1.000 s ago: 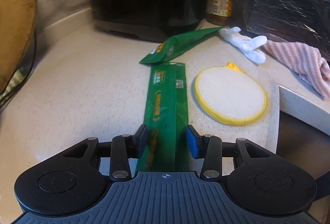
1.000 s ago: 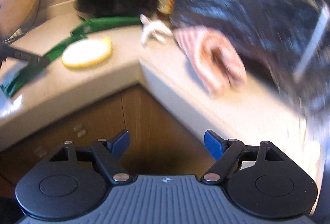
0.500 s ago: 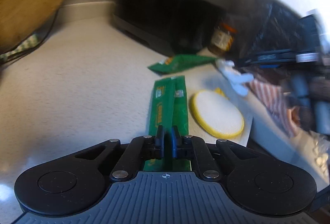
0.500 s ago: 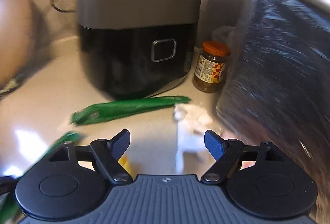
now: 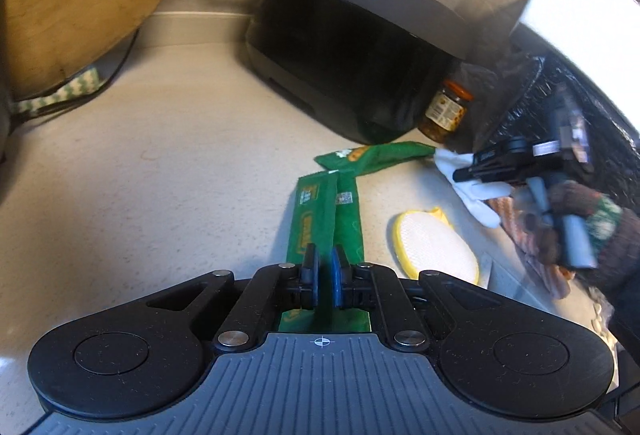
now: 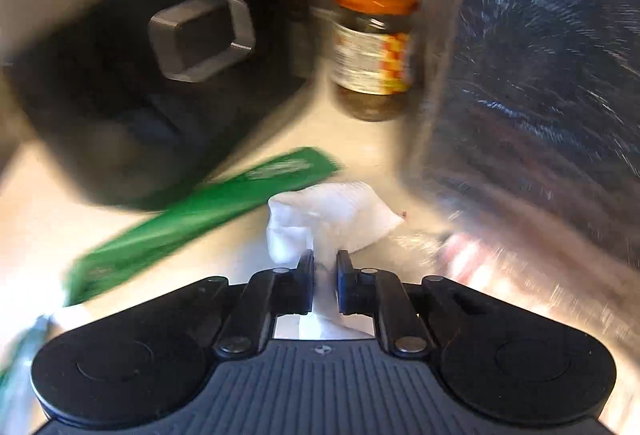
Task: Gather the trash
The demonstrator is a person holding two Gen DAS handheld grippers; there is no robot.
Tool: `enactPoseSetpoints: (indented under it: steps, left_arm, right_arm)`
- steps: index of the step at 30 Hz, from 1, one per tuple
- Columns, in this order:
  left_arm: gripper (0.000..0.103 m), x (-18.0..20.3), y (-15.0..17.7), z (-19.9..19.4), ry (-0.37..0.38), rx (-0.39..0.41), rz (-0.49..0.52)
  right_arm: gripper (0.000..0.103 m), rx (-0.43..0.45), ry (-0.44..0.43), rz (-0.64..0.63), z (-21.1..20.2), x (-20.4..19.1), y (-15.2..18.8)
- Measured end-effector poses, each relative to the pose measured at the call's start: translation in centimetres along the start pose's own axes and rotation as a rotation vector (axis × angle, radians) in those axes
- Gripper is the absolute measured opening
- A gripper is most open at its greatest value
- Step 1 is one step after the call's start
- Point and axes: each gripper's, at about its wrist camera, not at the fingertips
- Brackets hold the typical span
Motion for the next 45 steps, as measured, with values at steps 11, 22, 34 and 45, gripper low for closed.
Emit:
enactPoseSetpoints:
  steps: [11,22,34,45]
  left_arm:
    - [0.010,1.0,1.0,1.2,-0.023,-0.034,0.069]
    - [0.011,3.4,-1.1,2.2,0.118,-0.006,0.011]
    - [0.012,6.1,-1.9,14.0,0.143,-0.157,0.071]
    - [0.012,10.4,1.3,13.6,0.377,-0.324,0.189]
  right_arm:
    - [0.019,-0.044,-0.408,-0.089,-10.2,-7.0,8.7]
    - [0.062,0.078,-0.164,-0.116,-11.4,-4.9,8.9]
    - [0.062,0.074,-0.094,0.179,-13.4,0.2,13.1]
    - [0.062,0.024,-0.153,0.409,-12.4,3.3,15.0]
Point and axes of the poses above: each gripper's, at about its wrist camera, not at the fingertips, and z roughly the way its jaws point, x to its right, y to its underside, and after that the axes turned 13 degrees about x, right-handed
